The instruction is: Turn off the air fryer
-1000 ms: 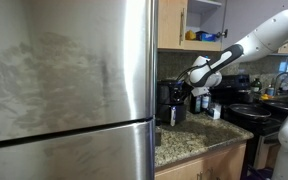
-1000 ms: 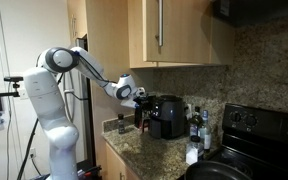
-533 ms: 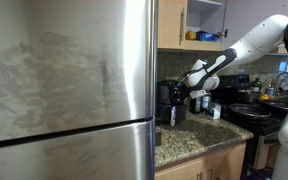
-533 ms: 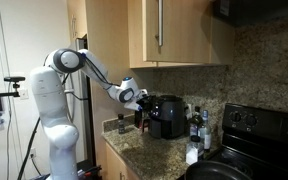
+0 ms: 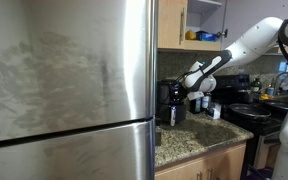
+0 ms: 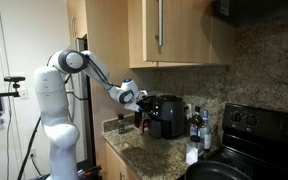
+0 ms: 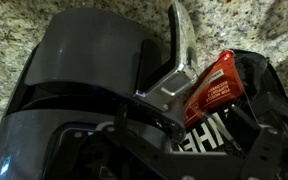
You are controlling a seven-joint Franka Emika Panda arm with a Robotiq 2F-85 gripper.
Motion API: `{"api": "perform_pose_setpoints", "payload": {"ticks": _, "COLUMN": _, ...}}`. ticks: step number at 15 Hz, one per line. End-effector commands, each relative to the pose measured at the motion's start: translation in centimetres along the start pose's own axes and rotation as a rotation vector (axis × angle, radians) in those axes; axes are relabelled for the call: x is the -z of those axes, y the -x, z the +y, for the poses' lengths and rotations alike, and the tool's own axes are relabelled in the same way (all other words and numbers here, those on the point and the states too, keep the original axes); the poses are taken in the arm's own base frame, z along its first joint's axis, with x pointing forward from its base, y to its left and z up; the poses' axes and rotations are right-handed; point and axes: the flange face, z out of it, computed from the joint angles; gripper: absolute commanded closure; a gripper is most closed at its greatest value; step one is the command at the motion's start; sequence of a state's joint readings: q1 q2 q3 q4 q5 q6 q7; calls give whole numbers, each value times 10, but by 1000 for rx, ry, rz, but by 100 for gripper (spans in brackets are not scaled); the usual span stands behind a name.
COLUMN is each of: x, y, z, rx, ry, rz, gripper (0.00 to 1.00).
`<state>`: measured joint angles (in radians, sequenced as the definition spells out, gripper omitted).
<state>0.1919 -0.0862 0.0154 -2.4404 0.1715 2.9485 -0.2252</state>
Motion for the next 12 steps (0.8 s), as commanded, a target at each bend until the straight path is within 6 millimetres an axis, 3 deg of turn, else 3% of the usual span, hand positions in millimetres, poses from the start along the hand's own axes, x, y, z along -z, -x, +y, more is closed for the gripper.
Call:
{"api": "perform_pose_setpoints", "payload": {"ticks": 1, "x": -1, "y": 0, "z": 0, "rx": 1, "ry": 0, "rz": 0, "gripper": 0}}
{"api": "perform_pose_setpoints", "payload": {"ticks": 8, "x": -13, "y": -17, "z": 8, "rx": -2, "ry": 11, "rz": 60, "gripper": 0}}
{"api": "perform_pose_setpoints", "payload": {"ticks": 9, "x": -3, "y": -11, "z": 3, "rx": -7, "ry": 6, "rz": 38, "gripper": 0}}
{"api": "perform_pose_setpoints", "payload": {"ticks": 12, "x": -8, "y": -13, "z": 4, "rx": -9, "ry": 9, "rz": 45, "gripper": 0}}
